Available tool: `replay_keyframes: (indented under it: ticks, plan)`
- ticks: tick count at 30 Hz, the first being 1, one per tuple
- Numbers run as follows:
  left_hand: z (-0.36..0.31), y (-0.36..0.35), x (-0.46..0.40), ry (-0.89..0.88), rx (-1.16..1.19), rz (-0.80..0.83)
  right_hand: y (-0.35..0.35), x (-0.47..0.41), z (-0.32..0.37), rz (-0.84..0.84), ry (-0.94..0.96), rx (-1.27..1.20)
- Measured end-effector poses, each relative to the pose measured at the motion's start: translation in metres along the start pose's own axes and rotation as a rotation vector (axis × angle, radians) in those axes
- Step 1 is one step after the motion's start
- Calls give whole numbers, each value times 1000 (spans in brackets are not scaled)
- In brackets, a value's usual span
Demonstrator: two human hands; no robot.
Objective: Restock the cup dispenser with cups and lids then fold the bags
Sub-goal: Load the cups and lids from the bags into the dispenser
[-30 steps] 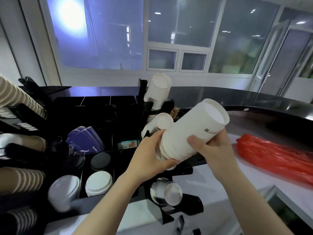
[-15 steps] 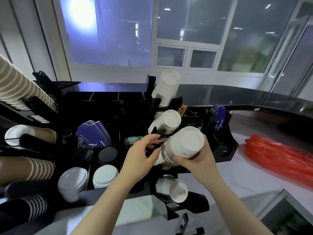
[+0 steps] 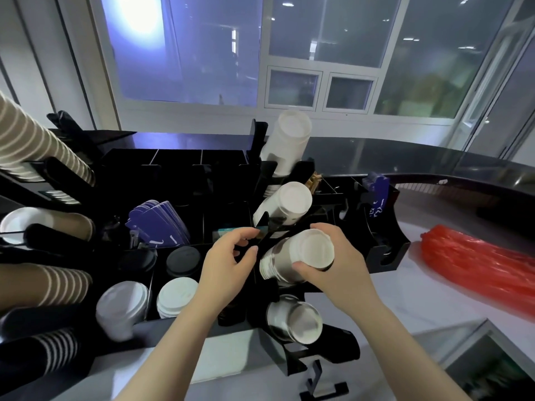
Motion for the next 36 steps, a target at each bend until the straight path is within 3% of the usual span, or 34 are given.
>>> replay_keyframes:
  ticks: [6,10,19,29,36]
  plan:
    - [-9,3,-5,-20,70,-18,2,-4,-2,85,-30,-48]
    - [-17,13,-14,-49,60,-45,18,-19,2,-66,11,-238]
    - [-33,43,-46,-103,49,-111,59,-95,25,-212,93,-121]
    - [-43,51,-119,-52,49,-37,47,-196,47,-18,100,-4]
    - [-26,28,-141,-13,111,95,38,-206,40,37,94,-42]
Point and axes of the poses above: each hand's wrist, its own x-axis away from the middle knuckle, its own y-axis out of the back of the hand, z = x × y, the point moved 7 cm from there along -x, towards the middle knuckle, and after that the axes turned 11 degrees about z, right-handed, at the moved point
